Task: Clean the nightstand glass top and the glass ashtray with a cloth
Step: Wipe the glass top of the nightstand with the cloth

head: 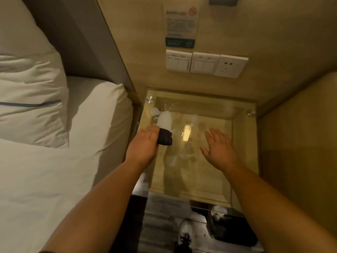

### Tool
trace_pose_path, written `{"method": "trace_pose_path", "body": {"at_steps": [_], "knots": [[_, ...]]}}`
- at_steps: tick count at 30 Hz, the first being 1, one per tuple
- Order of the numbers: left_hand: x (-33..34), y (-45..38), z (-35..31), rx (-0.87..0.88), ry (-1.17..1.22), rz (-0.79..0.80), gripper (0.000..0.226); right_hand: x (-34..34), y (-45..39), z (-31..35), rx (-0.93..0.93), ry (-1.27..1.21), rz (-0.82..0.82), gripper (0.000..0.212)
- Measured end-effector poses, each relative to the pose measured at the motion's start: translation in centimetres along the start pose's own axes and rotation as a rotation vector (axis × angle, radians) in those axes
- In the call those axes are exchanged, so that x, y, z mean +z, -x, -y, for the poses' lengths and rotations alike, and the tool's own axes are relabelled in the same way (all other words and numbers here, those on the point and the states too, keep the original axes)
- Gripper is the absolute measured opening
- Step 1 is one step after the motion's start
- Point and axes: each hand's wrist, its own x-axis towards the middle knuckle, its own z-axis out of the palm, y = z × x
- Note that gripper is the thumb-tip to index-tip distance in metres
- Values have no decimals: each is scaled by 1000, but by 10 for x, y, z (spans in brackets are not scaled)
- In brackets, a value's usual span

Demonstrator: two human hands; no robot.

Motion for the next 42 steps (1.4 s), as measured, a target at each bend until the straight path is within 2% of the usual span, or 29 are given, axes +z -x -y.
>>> {"method": "trace_pose_path", "body": {"at_steps": [7, 13, 18, 23, 26, 30, 33, 37, 42], "knots": [[16, -25, 4, 58, -65, 13, 50, 25, -22, -18, 48, -29, 5, 65], [29, -42, 12, 53, -7, -40, 45, 47, -25, -14, 94, -63, -40, 60], [34, -48, 22, 14, 66, -16, 61, 57, -30, -11, 132, -71, -68, 64], [12, -82, 45, -13, 8, -151, 55, 56, -28, -16, 112, -58, -87, 62], [-6, -124, 65, -55, -79, -211, 51, 56, -29, -15, 109, -50, -96, 60], [-16, -184, 74, -38, -76, -299, 42, 58, -31, -13, 131, -54, -99, 63], [4, -215, 76, -30, -93, -197, 47, 61, -31, -13, 117, -73, -142, 66], [61, -224, 76, 90, -118, 104, 55, 61, -30, -13, 138, -101, -187, 65], [77, -225, 85, 152, -187, 110, 62, 59, -29, -13, 126, -102, -196, 64]]}}
